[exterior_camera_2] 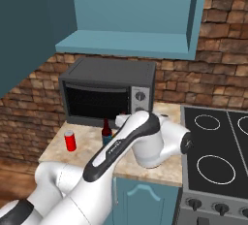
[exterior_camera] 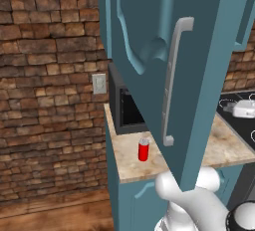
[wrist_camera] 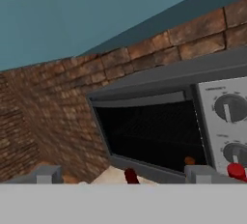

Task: Sort all alcoholic drinks to one cabinet, and non-alcoholic drinks to the other.

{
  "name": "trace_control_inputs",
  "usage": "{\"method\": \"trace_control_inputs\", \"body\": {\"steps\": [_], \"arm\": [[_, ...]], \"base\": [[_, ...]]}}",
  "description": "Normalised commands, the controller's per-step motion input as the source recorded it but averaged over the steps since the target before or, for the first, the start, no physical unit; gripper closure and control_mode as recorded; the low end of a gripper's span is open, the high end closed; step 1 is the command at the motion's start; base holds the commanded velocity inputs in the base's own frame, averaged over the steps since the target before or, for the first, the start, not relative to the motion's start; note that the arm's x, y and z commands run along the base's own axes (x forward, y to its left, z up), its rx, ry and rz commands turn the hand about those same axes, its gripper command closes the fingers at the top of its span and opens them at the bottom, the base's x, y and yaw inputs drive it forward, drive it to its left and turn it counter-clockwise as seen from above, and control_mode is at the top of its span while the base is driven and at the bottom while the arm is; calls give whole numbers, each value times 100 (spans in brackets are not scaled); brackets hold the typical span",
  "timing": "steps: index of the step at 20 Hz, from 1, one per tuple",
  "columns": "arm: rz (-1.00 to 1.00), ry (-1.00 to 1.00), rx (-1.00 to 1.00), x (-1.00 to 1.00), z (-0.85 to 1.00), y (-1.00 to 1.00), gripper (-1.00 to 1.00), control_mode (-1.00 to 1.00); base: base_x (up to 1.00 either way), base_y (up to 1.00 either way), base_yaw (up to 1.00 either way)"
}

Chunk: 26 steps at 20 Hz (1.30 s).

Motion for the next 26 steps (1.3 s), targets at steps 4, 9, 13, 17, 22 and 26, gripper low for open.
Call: {"method": "trace_control_inputs", "body": {"steps": [4,9,13,17,22,26], "arm": [[0,-22,-8,0,-28,-1,-100,-100],[0,-20,-9,0,-26,0,-100,-100],[0,-10,-4,8,-29,-1,-100,-100],[0,-2,-1,24,-21,0,-100,-100],[0,0,0,45,-13,-8,-100,-100],[0,0,0,33,-16,-25,-100,-100]], "base": [[0,0,0],[0,0,0],[0,0,0],[0,0,0],[0,0,0],[0,0,0]]}}
